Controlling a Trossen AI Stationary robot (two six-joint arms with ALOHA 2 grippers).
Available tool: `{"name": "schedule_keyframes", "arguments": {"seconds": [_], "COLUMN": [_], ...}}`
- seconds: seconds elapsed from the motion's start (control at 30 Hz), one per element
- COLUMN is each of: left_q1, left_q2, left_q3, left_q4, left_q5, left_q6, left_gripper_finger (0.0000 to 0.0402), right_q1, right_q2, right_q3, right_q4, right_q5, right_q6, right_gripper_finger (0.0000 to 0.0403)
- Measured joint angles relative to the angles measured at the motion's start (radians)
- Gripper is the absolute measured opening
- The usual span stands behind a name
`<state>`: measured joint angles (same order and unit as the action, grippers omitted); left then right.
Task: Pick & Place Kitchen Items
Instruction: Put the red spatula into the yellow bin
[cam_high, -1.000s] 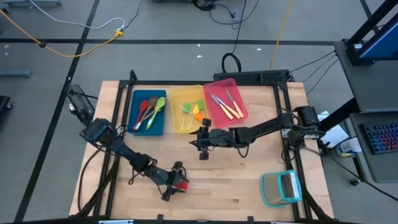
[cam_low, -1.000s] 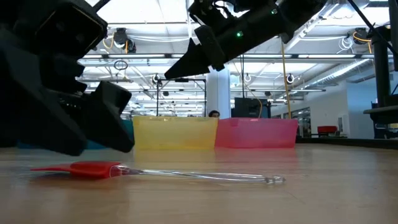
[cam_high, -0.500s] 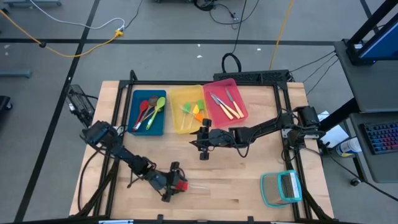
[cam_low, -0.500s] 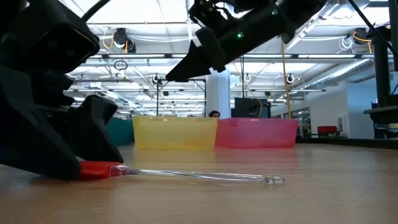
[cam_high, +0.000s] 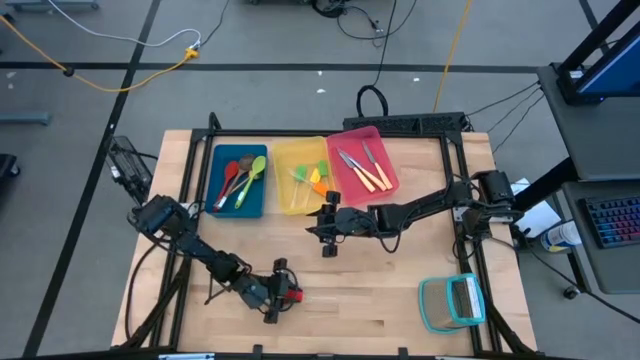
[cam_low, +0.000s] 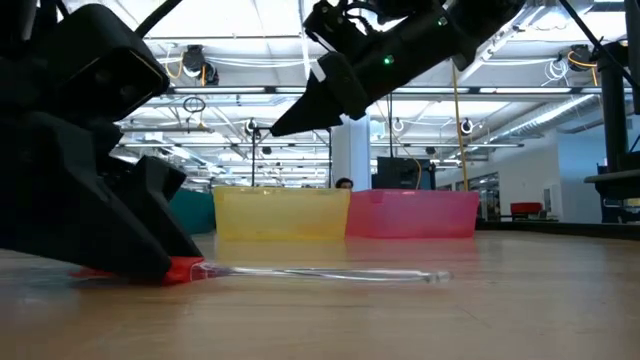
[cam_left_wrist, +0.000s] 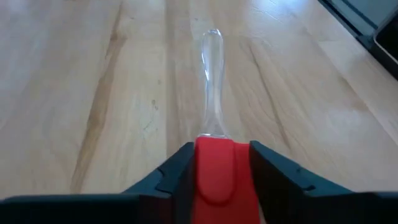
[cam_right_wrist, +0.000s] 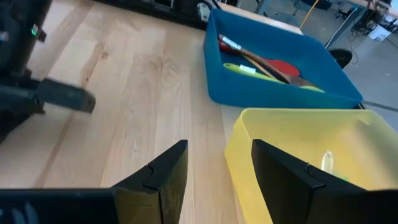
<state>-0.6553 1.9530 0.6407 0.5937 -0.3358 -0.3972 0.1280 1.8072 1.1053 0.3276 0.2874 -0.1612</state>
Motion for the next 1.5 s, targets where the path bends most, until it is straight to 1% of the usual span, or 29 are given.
{"name": "schedule_keyframes", "arguments": {"seconds": [0.13, 0.23, 0.3, 0.43, 0.57, 0.67, 0.77, 0.83, 0.9, 0.97, 1.07, 1.13, 1.17, 1.27, 1.33, 1.43, 1.5], "left_q1": [-0.020, -0.030, -0.030, -0.030, -0.029, -0.033, -0.032, -0.034, -0.035, -0.035, -0.037, -0.039, -0.040, -0.051, -0.061, -0.067, -0.067], "left_q2": [0.000, -0.004, -0.004, -0.004, -0.004, -0.003, -0.003, -0.002, -0.002, -0.002, -0.002, 0.000, -0.001, -0.001, -0.001, -0.001, -0.003], "left_q3": [-0.003, -0.004, -0.004, -0.005, -0.006, -0.007, -0.006, -0.006, -0.006, -0.006, -0.005, -0.006, -0.005, -0.005, -0.005, -0.006, -0.004], "left_q4": [0.001, 0.009, 0.010, 0.012, 0.021, 0.058, 0.079, 0.083, 0.083, 0.083, 0.078, 0.076, 0.074, 0.074, 0.073, 0.061, 0.036], "left_q5": [-0.047, -0.083, -0.088, -0.088, -0.088, -0.083, -0.043, -0.032, -0.021, -0.017, -0.012, -0.009, -0.005, -0.009, -0.018, -0.026, -0.028], "left_q6": [-0.069, -0.079, -0.082, -0.087, -0.085, -0.073, -0.092, -0.120, -0.125, -0.110, -0.100, -0.105, -0.113, -0.121, -0.116, -0.106, -0.125], "left_gripper_finger": [0.0099, 0.0079, 0.0070, 0.0058, 0.0045, 0.0034, 0.0031, 0.0040, 0.0058, 0.0080, 0.0111, 0.0129, 0.0137, 0.0158, 0.0168, 0.0177, 0.0178], "right_q1": [0.000, 0.001, 0.004, 0.004, 0.004, 0.004, 0.004, 0.004, 0.004, 0.004, 0.005, 0.007, 0.010, 0.024, 0.033, 0.051, 0.063], "right_q2": [-0.027, -0.069, -0.108, -0.188, -0.236, -0.250, -0.249, -0.249, -0.246, -0.238, -0.238, -0.239, -0.239, -0.237, -0.238, -0.237, -0.237], "right_q3": [-0.001, 0.000, -0.001, 0.000, 0.000, 0.001, 0.000, 0.000, 0.000, -0.003, -0.033, -0.071, -0.095, -0.171, -0.220, -0.298, -0.340], "right_q4": [-0.058, -0.129, -0.176, -0.236, -0.266, -0.271, -0.295, -0.304, -0.312, -0.322, -0.302, -0.260, -0.241, -0.148, -0.069, 0.061, 0.165], "right_q5": [0.027, 0.057, 0.082, 0.082, 0.079, 0.079, 0.078, 0.078, 0.076, 0.046, -0.070, -0.163, -0.191, -0.233, -0.283, -0.374, -0.396], "right_q6": [-0.001, -0.001, -0.001, 0.010, 0.039, 0.045, 0.063, 0.086, 0.111, 0.128, 0.146, 0.153, 0.158, 0.176, 0.171, 0.151, 0.149], "right_gripper_finger": [0.0171, 0.0171, 0.0171, 0.0171, 0.0171, 0.0171, 0.0171, 0.0171, 0.0171, 0.0171, 0.0171, 0.0171, 0.0171, 0.0171, 0.0171, 0.0171, 0.0171]}}
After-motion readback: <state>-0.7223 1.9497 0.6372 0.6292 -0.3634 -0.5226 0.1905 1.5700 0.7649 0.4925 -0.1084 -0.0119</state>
